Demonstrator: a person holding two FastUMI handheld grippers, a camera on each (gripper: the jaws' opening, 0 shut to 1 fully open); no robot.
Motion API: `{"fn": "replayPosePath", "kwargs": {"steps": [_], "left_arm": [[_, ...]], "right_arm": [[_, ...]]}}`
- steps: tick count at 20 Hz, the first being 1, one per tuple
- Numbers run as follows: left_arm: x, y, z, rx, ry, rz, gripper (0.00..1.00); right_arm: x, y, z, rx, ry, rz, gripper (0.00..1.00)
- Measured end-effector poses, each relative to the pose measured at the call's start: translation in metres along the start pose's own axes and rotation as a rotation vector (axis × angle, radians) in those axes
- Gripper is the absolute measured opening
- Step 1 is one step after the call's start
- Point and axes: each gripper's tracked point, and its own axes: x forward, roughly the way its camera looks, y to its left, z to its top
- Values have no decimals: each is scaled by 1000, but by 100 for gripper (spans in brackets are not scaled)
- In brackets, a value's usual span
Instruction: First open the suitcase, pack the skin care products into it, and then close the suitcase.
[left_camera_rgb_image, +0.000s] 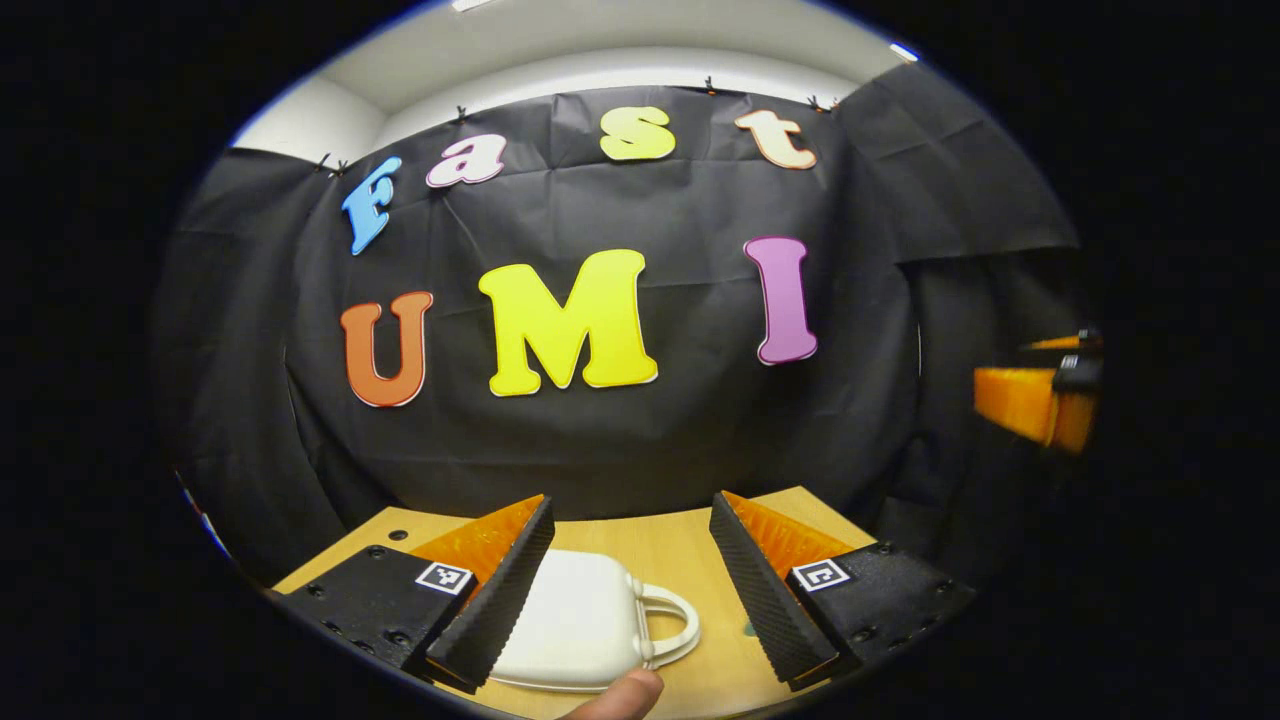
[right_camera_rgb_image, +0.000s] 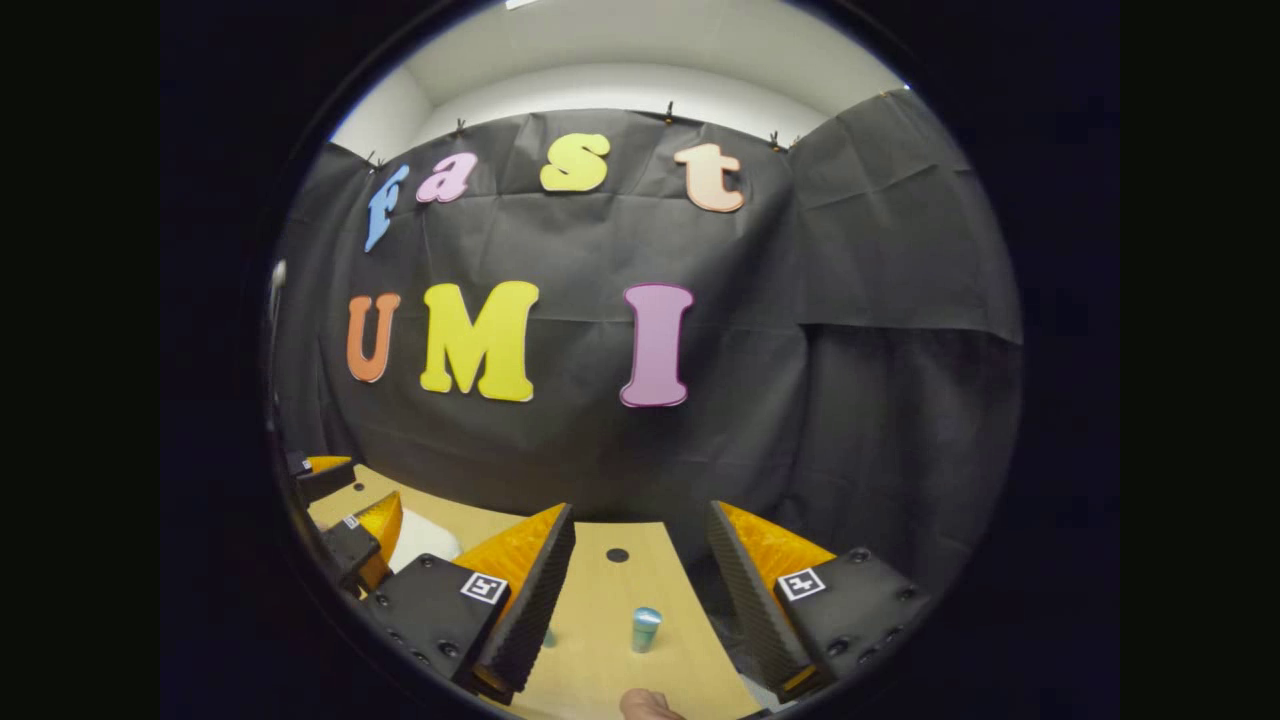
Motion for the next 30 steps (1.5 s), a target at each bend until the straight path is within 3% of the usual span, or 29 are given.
{"fn": "replayPosePath", "kwargs": {"steps": [7, 14, 19, 24, 27, 30], "left_arm": [[21, -32, -95, 257, 110, -26, 99], [47, -52, -171, 673, 176, -76, 100], [67, -45, -214, 923, 260, -46, 98], [70, -46, -228, 1143, 284, 1, 93], [79, -42, -216, 1190, 251, 25, 63], [87, -38, -221, 1219, 284, 11, 49]], "right_arm": [[-15, -61, -17, -31, 11, -80, 80], [-32, -94, -39, -24, 43, -93, 79], [-33, -110, -48, -8, 65, -98, 79], [-34, -112, -59, -18, 84, -96, 79], [-36, -108, -61, -16, 93, -91, 79], [-37, -104, -63, -15, 101, -90, 79]]}}
